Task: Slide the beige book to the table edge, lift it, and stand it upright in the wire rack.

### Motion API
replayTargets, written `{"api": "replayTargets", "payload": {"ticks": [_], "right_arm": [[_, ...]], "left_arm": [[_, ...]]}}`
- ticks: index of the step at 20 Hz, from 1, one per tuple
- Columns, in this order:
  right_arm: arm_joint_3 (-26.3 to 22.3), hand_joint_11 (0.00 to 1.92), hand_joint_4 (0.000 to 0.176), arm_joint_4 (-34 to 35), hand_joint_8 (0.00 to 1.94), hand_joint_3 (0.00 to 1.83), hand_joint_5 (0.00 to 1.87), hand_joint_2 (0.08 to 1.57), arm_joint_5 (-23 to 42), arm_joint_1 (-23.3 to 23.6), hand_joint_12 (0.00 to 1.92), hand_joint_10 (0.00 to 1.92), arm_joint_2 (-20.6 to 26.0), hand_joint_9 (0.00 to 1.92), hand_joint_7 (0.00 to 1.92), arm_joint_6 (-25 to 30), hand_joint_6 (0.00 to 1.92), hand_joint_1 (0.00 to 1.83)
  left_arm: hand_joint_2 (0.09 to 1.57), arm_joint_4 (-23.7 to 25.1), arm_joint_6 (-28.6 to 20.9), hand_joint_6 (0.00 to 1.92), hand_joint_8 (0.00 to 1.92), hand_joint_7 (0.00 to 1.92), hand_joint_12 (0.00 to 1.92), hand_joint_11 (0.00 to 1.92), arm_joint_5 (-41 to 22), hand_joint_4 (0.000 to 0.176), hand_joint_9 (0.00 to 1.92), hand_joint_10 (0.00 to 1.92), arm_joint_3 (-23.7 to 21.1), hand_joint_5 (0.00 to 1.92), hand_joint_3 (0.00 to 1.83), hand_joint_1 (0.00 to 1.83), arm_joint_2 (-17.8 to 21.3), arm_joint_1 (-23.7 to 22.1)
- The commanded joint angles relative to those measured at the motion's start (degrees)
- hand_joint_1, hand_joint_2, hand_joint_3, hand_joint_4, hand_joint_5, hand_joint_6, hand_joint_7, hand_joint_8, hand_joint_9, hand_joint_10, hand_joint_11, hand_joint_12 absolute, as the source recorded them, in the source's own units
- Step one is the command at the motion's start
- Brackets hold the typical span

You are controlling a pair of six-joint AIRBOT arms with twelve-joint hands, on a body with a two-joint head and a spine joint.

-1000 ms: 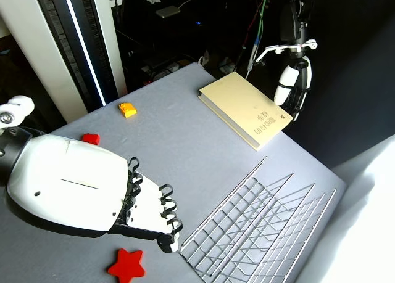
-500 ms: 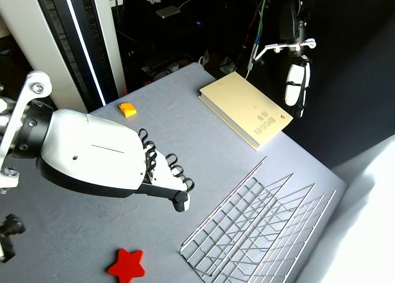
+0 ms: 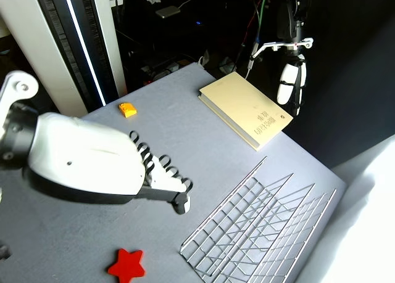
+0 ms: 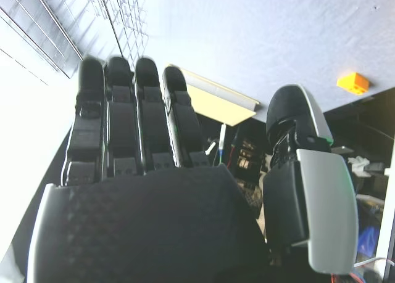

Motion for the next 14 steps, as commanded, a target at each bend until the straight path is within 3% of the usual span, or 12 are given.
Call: {"api": "replayTargets", "payload": {"ticks": [1, 8, 14], "right_arm": [[0.2, 0.00, 0.000, 2.1, 0.00, 0.00, 0.27, 1.16, -1.5, 0.9, 0.82, 0.00, 0.5, 0.29, 0.30, -0.7, 0.00, 0.21], [8.1, 0.00, 0.000, 2.1, 0.00, 0.00, 0.29, 1.15, 3.8, 1.9, 0.87, 0.01, -0.7, 0.33, 0.32, -4.4, 0.00, 0.21], [11.9, 0.00, 0.000, 1.9, 0.00, 0.00, 0.32, 1.15, 4.9, 2.4, 0.88, 0.01, -0.7, 0.34, 0.34, -6.0, 0.00, 0.22]], "left_arm": [[1.00, -0.3, 0.0, 0.00, 0.00, 0.00, 0.00, 0.00, -3.1, 0.000, 0.00, 0.00, 0.5, 0.01, 0.01, 0.76, 0.0, 0.0], [1.01, -0.3, -0.3, 0.00, 0.00, 0.00, 0.00, 0.00, -3.1, 0.000, 0.00, 0.00, 1.1, 0.00, 0.00, 1.00, -1.2, 0.3], [1.00, -0.3, -0.3, 0.00, 0.00, 0.00, 0.01, 0.01, -3.1, 0.000, 0.01, 0.00, 1.2, 0.01, 0.00, 1.03, -1.2, 0.3]]}}
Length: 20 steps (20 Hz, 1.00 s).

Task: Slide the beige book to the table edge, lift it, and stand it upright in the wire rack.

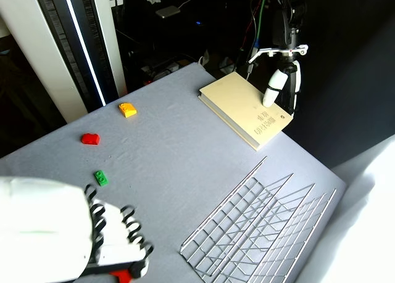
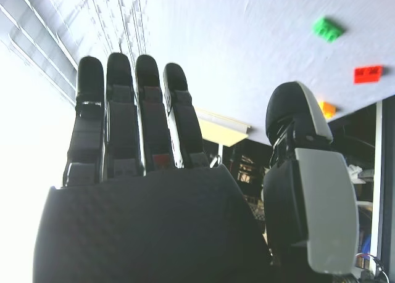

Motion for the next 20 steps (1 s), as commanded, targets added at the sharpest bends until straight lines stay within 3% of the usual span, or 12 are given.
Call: {"api": "replayTargets", "payload": {"ticks": [1, 8, 15, 16, 17, 18, 19, 20], "right_arm": [[0.3, 0.00, 0.000, 2.8, 0.00, 0.00, 0.31, 1.14, -2.2, 0.9, 0.88, 0.00, 0.3, 0.34, 0.33, -0.4, 0.00, 0.22], [0.4, 0.00, 0.000, 2.8, 0.00, 0.00, 0.29, 1.15, -0.7, 2.3, 0.84, 0.00, 0.2, 0.33, 0.33, -0.5, 0.00, 0.22], [0.7, 0.00, 0.000, 2.8, 0.00, 0.00, 0.29, 1.16, 1.7, 3.2, 0.84, 0.00, -0.1, 0.33, 0.33, 6.1, 0.00, 0.22], [0.7, 0.00, 0.000, 2.8, 0.00, 0.00, 0.31, 1.15, 1.8, 3.4, 0.88, 0.00, -0.1, 0.33, 0.33, 6.9, 0.00, 0.24], [0.7, 0.00, 0.000, 2.8, 0.00, 0.00, 0.31, 1.15, 1.8, 3.5, 0.92, 0.00, -0.1, 0.33, 0.33, 7.4, 0.00, 0.21], [0.7, 0.00, 0.000, 2.8, 0.00, 0.00, 0.31, 1.16, 1.6, 3.5, 0.94, 0.00, -0.1, 0.33, 0.32, 9.2, 0.00, 0.20], [0.7, 0.00, 0.000, 2.8, 0.00, 0.00, 0.30, 1.16, 1.4, 3.5, 0.94, 0.00, -0.1, 0.32, 0.31, 10.8, 0.00, 0.19], [0.7, 0.00, 0.000, 2.8, 0.00, 0.00, 0.31, 1.15, 1.5, 3.6, 0.95, 0.00, -0.1, 0.33, 0.32, 11.6, 0.00, 0.18]], "left_arm": [[1.00, 0.1, 0.0, 0.01, 0.00, 0.00, 0.01, 0.01, -2.3, 0.000, 0.02, 0.00, 0.4, 0.02, 0.00, 1.01, 0.4, -0.1], [1.00, 0.0, -0.1, 0.01, 0.00, 0.02, 0.01, 0.02, -2.6, 0.000, 0.03, 0.01, 0.7, 0.05, 0.00, 1.03, 0.6, -0.2], [1.00, 0.1, -0.2, 0.00, 0.00, 0.02, 0.01, 0.02, -3.0, 0.000, 0.03, 0.00, 0.5, 0.05, 0.00, 1.03, 0.6, -0.9], [1.03, 0.0, -0.2, 0.01, 0.02, 0.09, 0.23, 0.00, -3.0, 0.000, 0.10, 0.01, 0.5, 0.12, 0.00, 1.02, 0.6, -1.0], [1.13, 0.0, -0.2, 0.08, 0.04, 0.36, 0.65, 0.11, -3.0, 0.000, 0.38, 0.03, 0.4, 0.57, 0.01, 1.15, 0.6, -1.0], [1.21, 0.0, -0.2, 1.04, 0.02, 0.47, 0.87, 0.14, -3.0, 0.000, 0.48, 0.03, 0.4, 0.73, 0.00, 1.12, 0.6, -1.1], [1.24, 0.0, -0.3, 1.31, 0.01, 0.51, 0.97, 0.15, -3.0, 0.000, 0.53, 0.03, 0.3, 0.71, 0.00, 1.10, 0.6, -1.1], [1.23, 0.0, -0.3, 1.31, 0.01, 0.55, 1.01, 0.18, -3.0, 0.000, 0.56, 0.03, 0.3, 0.75, 0.00, 1.11, 0.6, -1.1]]}}
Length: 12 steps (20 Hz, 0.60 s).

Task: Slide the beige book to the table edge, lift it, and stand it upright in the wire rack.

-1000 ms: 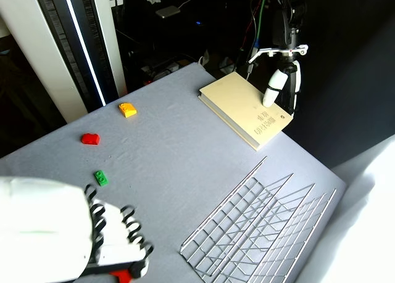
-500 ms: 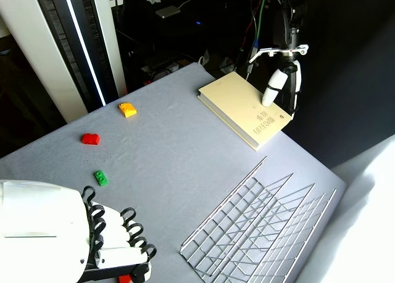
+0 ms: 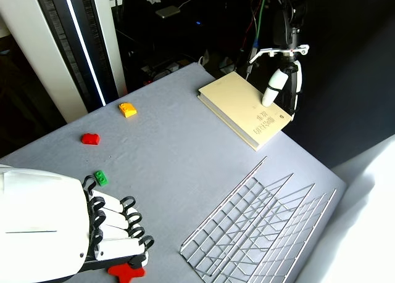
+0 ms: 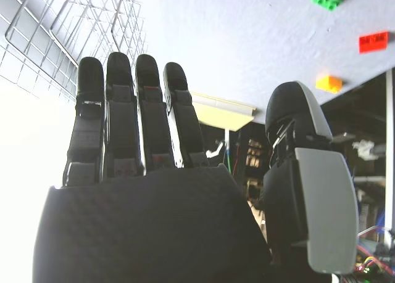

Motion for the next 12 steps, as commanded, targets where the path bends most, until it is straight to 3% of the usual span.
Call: {"api": "replayTargets", "payload": {"ticks": [1, 5, 8, 9, 10, 11, 12], "right_arm": [[0.2, 0.00, 0.000, 2.7, 0.00, 0.00, 0.31, 1.15, -1.8, 1.0, 0.96, 0.00, 0.4, 0.34, 0.32, 0.3, 0.00, 0.18], [0.1, 0.00, 0.000, 2.6, 0.01, 0.00, 0.34, 1.14, -0.4, 1.1, 1.03, 0.01, 0.4, 0.37, 0.35, 1.1, 0.01, 0.23], [0.1, 0.00, 0.000, 2.5, 0.00, 0.00, 0.32, 1.14, -0.4, 1.2, 0.97, 0.00, 0.4, 0.34, 0.34, 0.8, 0.00, 0.23], [0.1, 0.00, 0.000, 2.5, 0.00, 0.00, 0.33, 1.14, -0.6, 1.2, 0.97, 0.00, 0.5, 0.35, 0.35, 1.3, 0.00, 0.24], [0.1, 0.00, 0.000, 2.5, 0.00, 0.00, 0.32, 1.14, -0.6, 1.2, 0.94, 0.00, 0.5, 0.35, 0.34, 1.3, 0.00, 0.24], [0.1, 0.00, 0.000, 2.5, 0.00, 0.00, 0.31, 1.14, -0.6, 1.2, 0.94, 0.00, 0.4, 0.35, 0.34, 1.4, 0.00, 0.23], [0.1, 0.00, 0.000, 2.5, 0.00, 0.00, 0.32, 1.14, -0.5, 1.2, 0.95, 0.00, 0.4, 0.35, 0.34, 1.4, 0.00, 0.22]], "left_arm": [[1.24, 0.4, 0.1, 1.33, 0.01, 0.56, 1.04, 0.20, -2.7, 0.000, 0.58, 0.03, 0.2, 0.74, 0.00, 1.10, 0.6, -0.3], [1.22, 0.4, 0.1, 1.28, 0.03, 0.70, 1.07, 0.36, -2.7, 0.000, 0.71, 0.05, 0.3, 0.78, 0.00, 1.11, 0.6, -0.3], [1.23, 0.4, -0.1, 1.31, 0.03, 0.79, 1.07, 0.47, -2.8, 0.000, 0.80, 0.07, 0.4, 0.75, 0.00, 1.11, 0.6, -0.4], [1.21, 0.4, -0.1, 1.26, 1.01, 0.73, 1.09, 0.61, -2.9, 0.000, 0.77, 1.13, 0.4, 0.81, 0.00, 1.30, 0.6, -0.5], [1.20, 0.3, -0.3, 1.25, 1.23, 0.74, 1.13, 0.68, -3.0, 0.000, 0.78, 1.35, 0.4, 0.80, 0.00, 1.34, 0.8, -0.7], [1.20, 0.3, -0.3, 1.22, 1.27, 0.77, 1.16, 0.74, -3.2, 0.000, 0.82, 1.39, 0.5, 0.76, 0.00, 1.35, 0.9, -0.9], [1.15, 0.3, -0.4, 1.08, 1.20, 0.81, 1.47, 0.77, -3.5, 0.000, 0.86, 1.27, 0.6, 0.80, 0.00, 1.46, 1.1, -1.3]]}}
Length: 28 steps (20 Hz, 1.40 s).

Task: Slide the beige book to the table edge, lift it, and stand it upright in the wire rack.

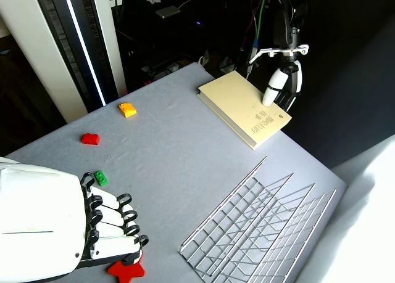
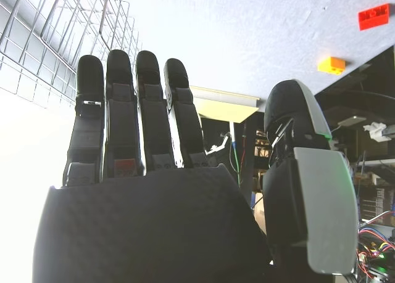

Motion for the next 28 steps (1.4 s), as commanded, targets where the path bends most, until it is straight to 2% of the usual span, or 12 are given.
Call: {"api": "replayTargets", "payload": {"ticks": [1, 2, 3, 4, 7, 10, 11, 12, 16, 21, 23, 28], "right_arm": [[0.1, 0.00, 0.000, 2.8, 0.00, 0.00, 0.32, 1.14, -2.1, 0.9, 0.95, 0.00, 0.4, 0.35, 0.34, 0.4, 0.01, 0.22], [0.1, 0.00, 0.000, 2.8, 0.00, 0.00, 0.33, 1.14, -2.1, 1.0, 0.97, 0.00, 0.4, 0.36, 0.35, 0.4, 0.01, 0.21], [0.1, 0.00, 0.000, 2.8, 0.00, 0.00, 0.33, 1.14, -2.1, 1.0, 0.98, 0.00, 0.4, 0.36, 0.35, 0.4, 0.00, 0.22], [0.1, 0.00, 0.000, 2.8, 0.00, 0.00, 0.33, 1.15, -2.1, 1.0, 0.98, 0.00, 0.4, 0.35, 0.34, 0.4, 0.00, 0.22], [0.1, 0.00, 0.000, 2.8, 0.01, 0.00, 0.33, 1.14, -2.1, 0.9, 0.98, 0.01, 0.4, 0.37, 0.35, 0.3, 0.01, 0.23], [0.1, 0.00, 0.000, 2.8, 0.00, 0.00, 0.33, 1.15, -2.3, 1.0, 0.93, 0.00, 0.4, 0.35, 0.35, 0.4, 0.00, 0.21], [0.1, 0.00, 0.000, 2.7, 0.00, 0.00, 0.32, 1.15, -2.5, 0.9, 0.93, 0.00, 0.4, 0.35, 0.35, 0.4, 0.00, 0.22], [0.1, 0.00, 0.000, 2.7, 0.00, 0.00, 0.33, 1.15, -2.6, 0.9, 0.97, 0.01, 0.4, 0.37, 0.36, 0.4, 0.00, 0.21], [0.1, 0.00, 0.000, 2.7, 0.00, 0.00, 0.32, 1.15, -2.2, 0.9, 0.96, 0.00, 0.4, 0.37, 0.35, 0.2, 0.00, 0.24], [0.0, 0.00, 0.000, 2.7, 0.00, 0.00, 0.32, 1.16, -2.0, 0.5, 0.96, 0.00, 0.4, 0.36, 0.35, -0.2, 0.00, 0.21], [0.0, 0.00, 0.000, 2.7, 0.00, 0.00, 0.33, 1.16, -2.1, 0.2, 0.95, 0.00, 0.4, 0.37, 0.36, -0.3, 0.00, 0.21], [-0.1, 0.00, 0.000, 2.7, 0.01, 0.00, 0.35, 1.14, -2.5, -0.3, 1.01, 0.01, 0.5, 0.39, 0.38, -0.3, 0.00, 0.24]], "left_arm": [[1.14, 0.7, 0.4, 1.02, 1.16, 0.84, 1.54, 0.77, -4.2, 0.000, 0.88, 1.23, 0.7, 0.84, 0.00, 1.49, 1.0, -0.4], [1.13, 0.6, 0.4, 0.95, 1.12, 0.88, 1.55, 0.78, -4.3, 0.000, 0.89, 1.22, 0.7, 0.88, 0.00, 1.49, 1.3, -0.7], [1.14, 0.6, 0.5, 0.97, 1.16, 0.88, 1.43, 0.77, -4.7, 0.000, 0.86, 1.34, 0.7, 0.90, 0.00, 1.40, 1.5, -0.8], [1.15, 0.6, 0.7, 0.93, 1.22, 0.84, 1.43, 0.77, -5.4, 0.000, 0.83, 1.40, 0.7, 0.93, 0.00, 1.37, 1.7, -1.0], [1.16, 0.7, 1.5, 0.96, 1.25, 0.84, 1.43, 0.76, -6.4, 0.000, 0.83, 1.41, 0.9, 0.90, 0.00, 1.37, 2.1, -1.5], [1.16, 0.6, 2.5, 0.94, 1.29, 0.80, 1.36, 0.84, -9.2, 0.000, 0.84, 1.40, 1.5, 0.91, 0.00, 1.37, 2.5, -2.4], [1.15, 0.6, 2.4, 0.92, 1.25, 0.82, 1.31, 0.88, -11.0, 0.000, 0.87, 1.36, 1.6, 0.94, 0.00, 1.37, 2.7, -2.9], [1.13, 0.6, 2.2, 0.87, 1.16, 0.83, 1.51, 0.80, -12.7, 0.000, 0.89, 1.25, 1.6, 0.96, 0.00, 1.47, 3.0, -3.2], [1.12, 0.6, -0.5, 0.88, 1.17, 0.83, 1.55, 0.81, -18.2, 0.000, 0.88, 1.21, 1.3, 0.95, 0.00, 1.49, 3.9, -3.6], [1.14, 0.7, -3.4, 0.97, 1.20, 0.80, 1.54, 0.83, -28.0, 0.000, 0.85, 1.25, 0.4, 0.89, 0.00, 1.49, 4.6, -3.0], [1.13, 0.8, -3.6, 0.95, 1.16, 0.82, 1.53, 0.84, -32.2, 0.000, 0.87, 1.22, -0.1, 0.91, 0.00, 1.49, 4.9, -2.6], [1.15, 0.6, -6.0, 0.97, 1.23, 0.78, 1.59, 0.77, -44.7, 0.000, 0.82, 1.28, -0.4, 0.92, 0.00, 1.49, 5.2, -0.9]]}}
